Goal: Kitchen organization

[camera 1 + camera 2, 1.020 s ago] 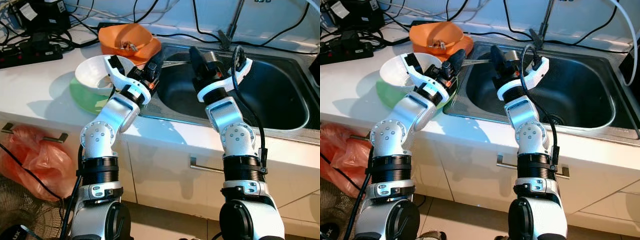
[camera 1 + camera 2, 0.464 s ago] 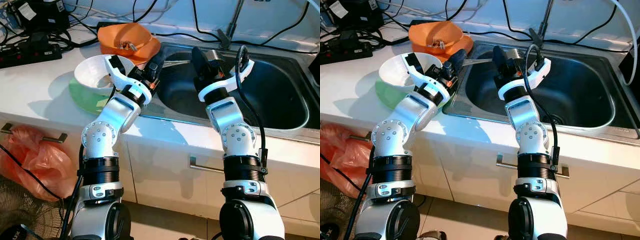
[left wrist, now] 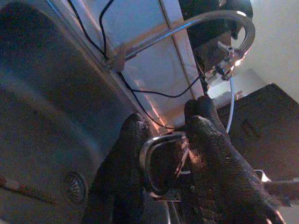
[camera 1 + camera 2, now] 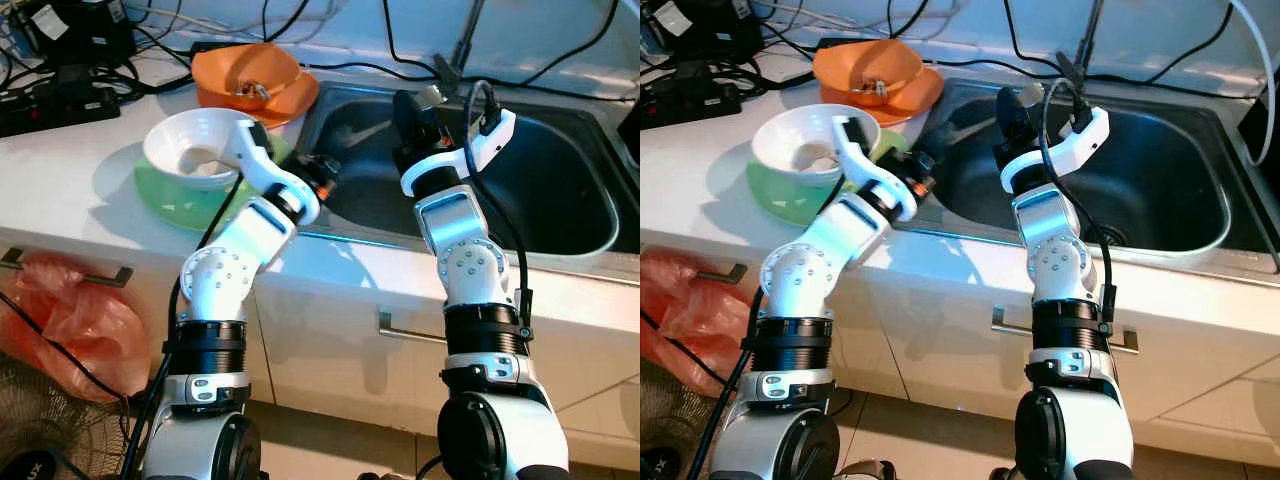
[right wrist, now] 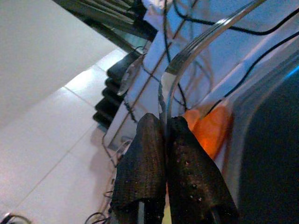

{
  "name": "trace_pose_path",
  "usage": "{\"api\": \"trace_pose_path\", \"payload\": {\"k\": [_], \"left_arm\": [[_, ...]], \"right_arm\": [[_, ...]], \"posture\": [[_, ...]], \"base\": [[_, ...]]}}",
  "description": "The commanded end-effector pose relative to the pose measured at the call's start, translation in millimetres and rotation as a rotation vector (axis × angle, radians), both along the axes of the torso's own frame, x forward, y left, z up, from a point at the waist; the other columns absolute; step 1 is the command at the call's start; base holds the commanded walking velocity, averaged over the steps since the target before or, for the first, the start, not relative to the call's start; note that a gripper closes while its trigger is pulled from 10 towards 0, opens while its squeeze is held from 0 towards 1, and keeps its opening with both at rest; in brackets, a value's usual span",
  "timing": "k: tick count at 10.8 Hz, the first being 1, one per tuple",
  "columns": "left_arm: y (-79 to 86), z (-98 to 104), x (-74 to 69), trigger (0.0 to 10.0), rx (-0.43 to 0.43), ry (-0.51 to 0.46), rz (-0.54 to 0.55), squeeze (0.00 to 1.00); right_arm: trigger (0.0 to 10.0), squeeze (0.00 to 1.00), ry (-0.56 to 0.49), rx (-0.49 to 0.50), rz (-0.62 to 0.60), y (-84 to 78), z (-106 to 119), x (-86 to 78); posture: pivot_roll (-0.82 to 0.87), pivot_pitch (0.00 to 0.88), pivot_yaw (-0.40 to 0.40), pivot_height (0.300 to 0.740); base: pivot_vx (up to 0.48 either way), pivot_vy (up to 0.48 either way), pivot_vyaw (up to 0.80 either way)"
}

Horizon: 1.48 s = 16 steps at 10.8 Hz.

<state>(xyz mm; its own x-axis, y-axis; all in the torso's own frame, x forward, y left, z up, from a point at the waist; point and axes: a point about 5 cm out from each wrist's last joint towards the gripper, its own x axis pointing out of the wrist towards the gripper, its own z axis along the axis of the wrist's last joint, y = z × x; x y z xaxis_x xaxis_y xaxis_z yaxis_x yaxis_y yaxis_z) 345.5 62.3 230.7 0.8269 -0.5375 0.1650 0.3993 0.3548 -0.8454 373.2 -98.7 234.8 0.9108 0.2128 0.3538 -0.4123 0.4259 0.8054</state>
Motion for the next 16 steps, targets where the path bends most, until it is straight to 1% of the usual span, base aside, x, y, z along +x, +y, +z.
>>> {"api": "trace_pose_path", "payload": {"k": [1, 2, 4, 5, 7, 8, 9, 10, 11, 12, 13, 14, 15, 16], "left_arm": [[-8.2, 6, -3.7, 10.0, 0.01, -0.039, -0.033, 1.0], [-8.1, 6, -3.7, 10.0, 0.013, -0.04, -0.031, 1.0], [-6.0, 7, -3.8, 10.0, 0.049, -0.056, -0.022, 1.0], [-5.3, 9, -4.2, 10.0, 0.084, -0.082, -0.022, 1.0], [-4.9, 11, -6.2, 10.0, 0.16, -0.126, -0.027, 1.0], [-5.0, 9, -7.8, 10.0, 0.223, -0.149, -0.034, 1.0], [-5.1, 7, -8.7, 10.0, 0.27, -0.161, -0.041, 1.0], [-5.2, 7, -8.8, 10.0, 0.28, -0.163, -0.043, 1.0], [-6.9, -6, -8.8, 10.0, 0.537, -0.229, -0.039, 1.0], [-8.0, -14, -10.7, 10.0, 0.657, -0.259, -0.055, 1.0], [-8.7, -18, -12.9, 10.0, 0.717, -0.277, -0.069, 1.0], [-8.8, -22, -15.1, 10.0, 0.794, -0.307, -0.085, 1.0], [-8.2, -26, -16.5, 10.0, 0.873, -0.345, -0.096, 1.0], [-7.3, -25, -16.2, 10.0, 0.919, -0.378, -0.093, 0.79]], "right_arm": [[0.0, 0.0, 0.012, -0.028, -0.023, 2.4, 3, 2.6], [0.0, 0.0, 0.02, -0.037, -0.049, -1.0, 2, 4.2], [0.0, 0.0, 0.03, -0.057, -0.096, -5.9, 2, 8.1], [0.0, 0.0, 0.039, -0.104, -0.136, -10.8, 0, 10.3], [0.0, 0.0, 0.085, -0.289, -0.256, -28.2, -10, 16.1], [0.0, 0.0, 0.117, -0.399, -0.325, -39.9, -17, 19.0], [0.0, 0.0, 0.139, -0.449, -0.354, -44.9, -21, 20.4], [0.0, 0.0, 0.143, -0.459, -0.361, -45.9, -22, 20.7], [0.0, 0.0, 0.152, -0.74, -0.428, -56.0, -33, 22.7], [0.0, 0.0, 0.187, -0.826, -0.435, -63.3, -43, 23.8], [0.0, 0.0, 0.207, -0.867, -0.435, -67.3, -48, 24.6], [0.0, 0.0, 0.209, -0.97, -0.44, -71.1, -53, 24.6], [0.0, 0.0, 0.199, -1.134, -0.427, -73.6, -60, 24.6], [3.8, 0.0, 0.21, -1.16, -0.4, -73.3, -65, 24.7]], "posture": [[0.08, 0.079, 0.011, 0.74], [0.08, 0.077, 0.013, 0.74], [0.09, 0.07, 0.015, 0.74], [0.09, 0.067, 0.016, 0.74], [0.09, 0.064, 0.016, 0.74], [0.09, 0.066, 0.014, 0.74], [0.09, 0.066, 0.014, 0.74], [0.09, 0.066, 0.014, 0.74], [0.1, 0.07, 0.011, 0.74], [0.1, 0.07, 0.011, 0.74], [0.1, 0.074, 0.014, 0.74], [0.1, 0.075, 0.015, 0.74], [0.11, 0.077, 0.013, 0.74], [0.12, 0.081, 0.01, 0.74]], "base": [[0.0, 0.0, 0.0], [0.0, 0.0, 0.0], [0.0, 0.0, 0.0], [0.0, 0.0, 0.0], [0.0, 0.0, 0.0], [0.0, 0.0, 0.0], [0.0, 0.0, 0.0], [0.0, 0.0, 0.0], [0.0, 0.0, 0.0], [0.0, 0.0, 0.0], [0.0, 0.0, 0.0], [0.0, 0.0, 0.0], [0.0, 0.0, 0.0], [0.0, 0.0, 0.0]]}}
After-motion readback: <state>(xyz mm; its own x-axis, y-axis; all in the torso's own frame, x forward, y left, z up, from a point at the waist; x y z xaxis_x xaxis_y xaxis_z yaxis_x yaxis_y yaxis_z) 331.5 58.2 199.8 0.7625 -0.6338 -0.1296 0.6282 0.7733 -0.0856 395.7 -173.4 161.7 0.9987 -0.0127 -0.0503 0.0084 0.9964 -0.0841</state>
